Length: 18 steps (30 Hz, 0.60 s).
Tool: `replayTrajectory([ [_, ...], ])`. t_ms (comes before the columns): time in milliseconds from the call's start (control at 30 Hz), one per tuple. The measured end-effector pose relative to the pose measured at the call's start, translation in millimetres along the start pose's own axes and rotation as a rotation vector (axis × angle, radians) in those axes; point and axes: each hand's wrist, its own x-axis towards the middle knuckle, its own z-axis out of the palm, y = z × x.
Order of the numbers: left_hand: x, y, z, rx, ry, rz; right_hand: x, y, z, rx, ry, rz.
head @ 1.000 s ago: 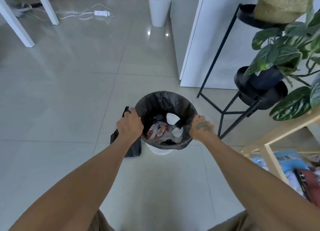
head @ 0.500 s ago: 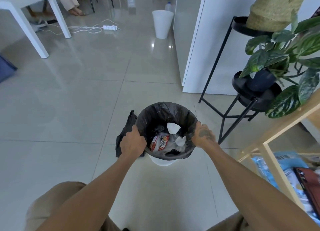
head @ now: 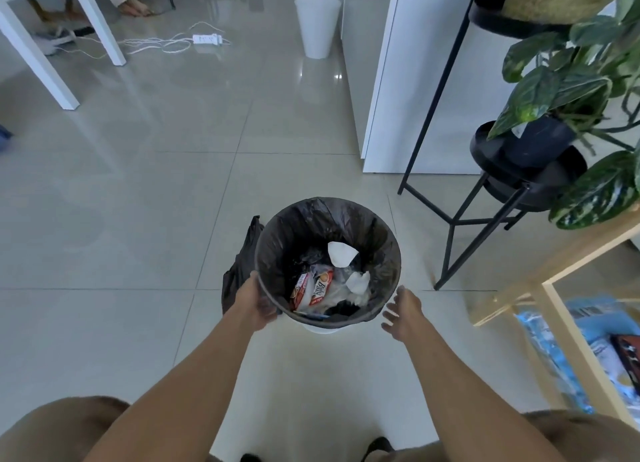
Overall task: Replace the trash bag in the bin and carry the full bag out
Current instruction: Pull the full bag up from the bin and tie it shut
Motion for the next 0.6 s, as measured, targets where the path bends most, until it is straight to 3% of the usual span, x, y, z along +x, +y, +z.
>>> replayTrajectory([
  [67, 64.5, -13.5, -14.2, 0.001, -0.046, -0.033, 4.3, 5.1, -0.5, -0.024, -0.082, 0.042],
  [167, 40.4, -11.8, 0.7, -0.119, -0.058, -0.11, 13.0, -0.2, -0.1, -0.091, -0.04, 0.027],
  [267, -24.0, 8.3, 15.6, -0.13, 0.122, -0.015, 12.9, -4.4, -0.9, -0.125, 0.047, -0.018],
  [467, -42.0, 31.1, 6.8, -0.221, 0.185, 0.121, -0.3, -22.5, -4.9, 0.058, 0.15, -0.195],
  [600, -89.7, 52.5, 16.2, 0.042, 0.145, 0.328, -15.2, -28.9, -0.8, -0.083, 0.201, -0.418],
])
